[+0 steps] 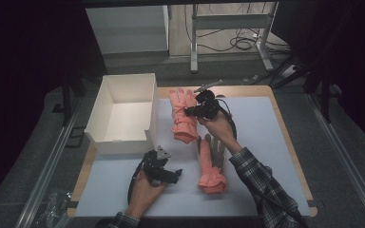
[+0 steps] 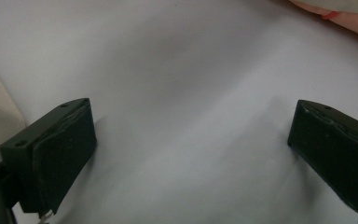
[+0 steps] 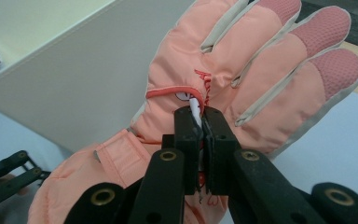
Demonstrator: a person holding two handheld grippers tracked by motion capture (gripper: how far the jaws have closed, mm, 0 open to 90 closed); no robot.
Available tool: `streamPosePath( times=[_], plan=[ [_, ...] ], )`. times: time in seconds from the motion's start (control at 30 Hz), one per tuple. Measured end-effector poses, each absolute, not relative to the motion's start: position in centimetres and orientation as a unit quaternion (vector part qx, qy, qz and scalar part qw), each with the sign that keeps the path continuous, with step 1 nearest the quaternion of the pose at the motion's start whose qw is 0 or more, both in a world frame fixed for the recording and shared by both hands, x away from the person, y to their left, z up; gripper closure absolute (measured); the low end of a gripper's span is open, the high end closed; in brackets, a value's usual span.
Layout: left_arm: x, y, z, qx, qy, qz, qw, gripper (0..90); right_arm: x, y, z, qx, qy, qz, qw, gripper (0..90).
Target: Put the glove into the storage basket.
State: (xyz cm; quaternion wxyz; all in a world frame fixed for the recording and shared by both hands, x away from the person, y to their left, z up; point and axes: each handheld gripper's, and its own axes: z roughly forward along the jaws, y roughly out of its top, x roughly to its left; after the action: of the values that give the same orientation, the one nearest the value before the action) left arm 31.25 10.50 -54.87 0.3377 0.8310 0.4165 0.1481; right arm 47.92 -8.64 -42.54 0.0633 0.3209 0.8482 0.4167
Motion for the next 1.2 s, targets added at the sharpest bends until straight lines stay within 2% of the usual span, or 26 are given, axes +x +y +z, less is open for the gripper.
streamPosePath(
  times=[0.37, 0.83, 1.2],
  plan=[
    [31.3, 10.5, -54.9, 0.832, 0.415, 0.149, 0.337, 1.0, 45.2, -11.5, -41.5, 0.333, 0.84, 0.424, 0.055, 85.2],
    [31.3, 10.5, -54.9, 0.831, 0.416, 0.149, 0.338, 0.9, 41.4, -15.6, -41.8, 0.366, 0.828, 0.422, 0.051, 85.0],
    [31.3, 10.5, -54.9, 0.831, 0.416, 0.149, 0.338, 1.0, 37.0, -18.0, -42.2, 0.369, 0.829, 0.417, 0.045, 84.9]
  ],
)
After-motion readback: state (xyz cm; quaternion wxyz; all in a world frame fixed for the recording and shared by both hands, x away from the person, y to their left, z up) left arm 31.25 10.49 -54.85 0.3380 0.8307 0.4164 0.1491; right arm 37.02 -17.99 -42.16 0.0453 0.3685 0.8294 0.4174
